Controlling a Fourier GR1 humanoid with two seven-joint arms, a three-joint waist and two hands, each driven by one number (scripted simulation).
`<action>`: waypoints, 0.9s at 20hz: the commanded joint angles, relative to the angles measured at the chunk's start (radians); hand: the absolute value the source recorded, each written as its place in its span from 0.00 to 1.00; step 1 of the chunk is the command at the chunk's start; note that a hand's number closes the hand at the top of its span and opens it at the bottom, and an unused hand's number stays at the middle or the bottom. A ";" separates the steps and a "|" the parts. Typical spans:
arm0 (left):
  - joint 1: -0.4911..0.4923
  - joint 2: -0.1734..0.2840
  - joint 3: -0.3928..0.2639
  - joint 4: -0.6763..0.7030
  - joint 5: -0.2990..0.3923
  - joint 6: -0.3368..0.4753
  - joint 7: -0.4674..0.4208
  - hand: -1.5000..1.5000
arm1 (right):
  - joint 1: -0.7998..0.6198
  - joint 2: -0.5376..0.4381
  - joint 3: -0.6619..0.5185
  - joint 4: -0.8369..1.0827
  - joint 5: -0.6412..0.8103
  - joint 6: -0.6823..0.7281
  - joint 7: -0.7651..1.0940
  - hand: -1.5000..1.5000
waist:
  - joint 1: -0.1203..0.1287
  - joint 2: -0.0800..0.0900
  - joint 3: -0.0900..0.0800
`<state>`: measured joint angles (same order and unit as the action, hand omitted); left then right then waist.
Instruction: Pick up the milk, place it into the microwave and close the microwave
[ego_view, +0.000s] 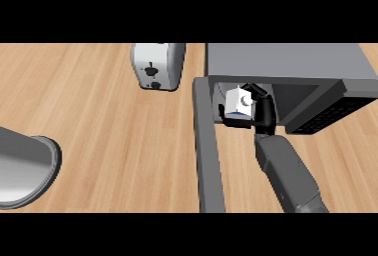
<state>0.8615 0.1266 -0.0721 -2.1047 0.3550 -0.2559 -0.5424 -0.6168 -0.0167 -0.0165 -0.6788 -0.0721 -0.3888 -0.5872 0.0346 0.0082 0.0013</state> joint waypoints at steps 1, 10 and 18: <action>-0.034 0.009 0.009 -0.038 0.025 0.018 0.064 0.00 | -0.112 -0.013 -0.059 0.216 0.018 -0.042 -0.082 1.00 | 0.014 0.010 0.001; -0.028 0.025 0.030 0.042 0.026 -0.054 -0.007 0.00 | -0.236 -0.083 -0.088 0.434 0.068 -0.113 -0.127 1.00 | 0.053 0.024 0.002; -0.043 0.024 0.013 0.030 0.009 -0.053 0.005 0.00 | -0.285 -0.177 -0.065 0.496 0.132 -0.201 -0.201 1.00 | 0.084 0.040 0.004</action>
<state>0.8083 0.1495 -0.0519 -2.0697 0.3671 -0.3004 -0.5355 -0.8921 -0.1431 -0.0927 -0.2137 0.0289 -0.5535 -0.7446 0.1018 0.0408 0.0040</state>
